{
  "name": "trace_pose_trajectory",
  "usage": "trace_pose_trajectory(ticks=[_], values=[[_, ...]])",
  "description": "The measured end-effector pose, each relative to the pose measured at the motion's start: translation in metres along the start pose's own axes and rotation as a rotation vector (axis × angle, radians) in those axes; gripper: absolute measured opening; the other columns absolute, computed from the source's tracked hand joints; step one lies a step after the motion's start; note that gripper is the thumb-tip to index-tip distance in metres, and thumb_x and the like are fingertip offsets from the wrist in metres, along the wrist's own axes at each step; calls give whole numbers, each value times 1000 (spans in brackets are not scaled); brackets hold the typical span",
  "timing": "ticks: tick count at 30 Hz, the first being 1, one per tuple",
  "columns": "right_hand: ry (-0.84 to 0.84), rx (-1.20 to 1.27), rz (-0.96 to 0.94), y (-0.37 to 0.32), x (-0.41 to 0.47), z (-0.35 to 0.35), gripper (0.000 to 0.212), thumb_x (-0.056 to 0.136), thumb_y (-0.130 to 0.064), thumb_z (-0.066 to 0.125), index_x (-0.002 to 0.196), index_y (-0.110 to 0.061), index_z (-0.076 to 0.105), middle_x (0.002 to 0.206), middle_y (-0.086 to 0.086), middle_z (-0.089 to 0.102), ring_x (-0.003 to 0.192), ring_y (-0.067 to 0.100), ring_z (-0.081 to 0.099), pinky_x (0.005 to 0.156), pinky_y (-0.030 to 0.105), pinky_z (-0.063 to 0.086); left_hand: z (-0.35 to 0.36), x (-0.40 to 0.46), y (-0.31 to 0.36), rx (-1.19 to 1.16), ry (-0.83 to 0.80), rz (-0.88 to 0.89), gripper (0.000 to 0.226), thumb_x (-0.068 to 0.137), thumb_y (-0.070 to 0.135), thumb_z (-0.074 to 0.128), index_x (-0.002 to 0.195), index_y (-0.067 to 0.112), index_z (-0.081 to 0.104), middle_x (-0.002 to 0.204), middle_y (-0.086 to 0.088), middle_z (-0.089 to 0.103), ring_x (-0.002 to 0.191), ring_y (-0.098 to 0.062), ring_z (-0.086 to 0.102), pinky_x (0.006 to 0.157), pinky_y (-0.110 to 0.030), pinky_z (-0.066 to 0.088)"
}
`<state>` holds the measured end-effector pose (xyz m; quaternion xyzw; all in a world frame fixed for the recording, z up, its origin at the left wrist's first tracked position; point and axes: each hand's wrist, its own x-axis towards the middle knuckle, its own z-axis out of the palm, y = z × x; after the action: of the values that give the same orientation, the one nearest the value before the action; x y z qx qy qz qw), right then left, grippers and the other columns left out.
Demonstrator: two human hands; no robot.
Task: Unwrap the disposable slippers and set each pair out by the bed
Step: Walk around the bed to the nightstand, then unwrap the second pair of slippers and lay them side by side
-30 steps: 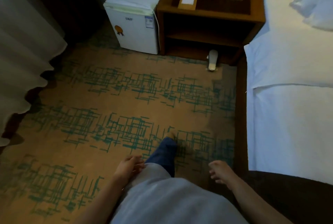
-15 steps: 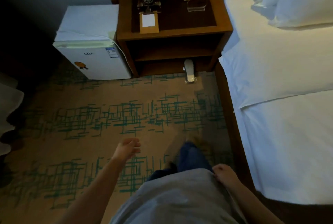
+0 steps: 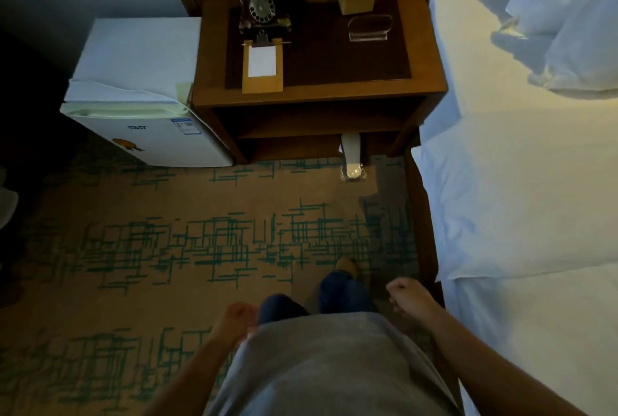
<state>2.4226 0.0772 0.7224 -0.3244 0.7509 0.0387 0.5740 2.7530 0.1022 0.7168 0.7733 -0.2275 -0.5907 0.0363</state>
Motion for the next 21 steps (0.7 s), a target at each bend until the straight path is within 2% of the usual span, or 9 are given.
trace_pose_trajectory(ticks=[2,4,7,10,13,16,17,19,21], values=[[-34,-55,-17,-27,16,-23,20,97,-21,39,97,-14,57,84,8,56,82,23,55,74,34,44,-1,12,19,10,7,1,33,90,-4,45,61,9,54,62,-5,53,55,-14,48,45,-20,42],[-50,-24,-17,-50,33,-40,21,97,-20,39,105,-12,57,84,6,54,82,22,54,68,29,42,2,22,36,-33,-22,-22,24,91,0,45,71,8,54,70,-9,56,60,-16,52,49,-18,44],[-38,81,27,-80,62,-55,25,97,-21,40,114,-12,55,90,5,55,82,21,54,63,26,41,7,44,50,-41,-72,-114,28,93,4,40,69,12,51,66,-9,53,50,-16,50,43,-21,35],[-17,161,67,-98,93,-57,26,97,-20,40,116,-11,55,94,7,56,85,21,56,68,29,44,8,77,59,60,-97,-130,25,95,5,38,75,15,51,72,-9,53,55,-17,50,51,-23,28],[-4,250,120,-103,123,-49,27,97,-20,40,117,-10,55,100,9,58,88,22,56,75,33,44,6,110,75,97,-115,-162,24,94,5,38,76,14,51,69,-6,53,53,-15,50,44,-19,28],[-14,316,183,-101,154,-33,27,97,-21,41,117,-10,56,95,7,57,79,18,56,69,29,44,4,148,95,140,-78,-141,32,91,-2,39,64,11,51,59,-8,48,35,-6,49,30,-11,30],[-11,324,198,-99,166,-27,27,97,-21,41,116,-11,56,93,7,57,75,17,55,65,28,44,5,162,102,150,-76,-127,33,91,-2,40,62,12,51,59,-8,48,37,-8,50,29,-10,30],[9,336,223,-97,193,-15,27,97,-22,41,115,-10,57,91,7,57,70,17,55,59,25,42,8,195,118,153,-68,-107,33,90,0,40,62,14,50,62,-8,51,51,-15,50,36,-16,34],[22,343,240,-94,227,-2,27,97,-23,41,113,-10,58,89,7,58,71,19,55,57,25,41,15,235,134,135,-68,-80,31,90,0,40,65,15,51,65,-7,53,57,-18,50,48,-23,32]])
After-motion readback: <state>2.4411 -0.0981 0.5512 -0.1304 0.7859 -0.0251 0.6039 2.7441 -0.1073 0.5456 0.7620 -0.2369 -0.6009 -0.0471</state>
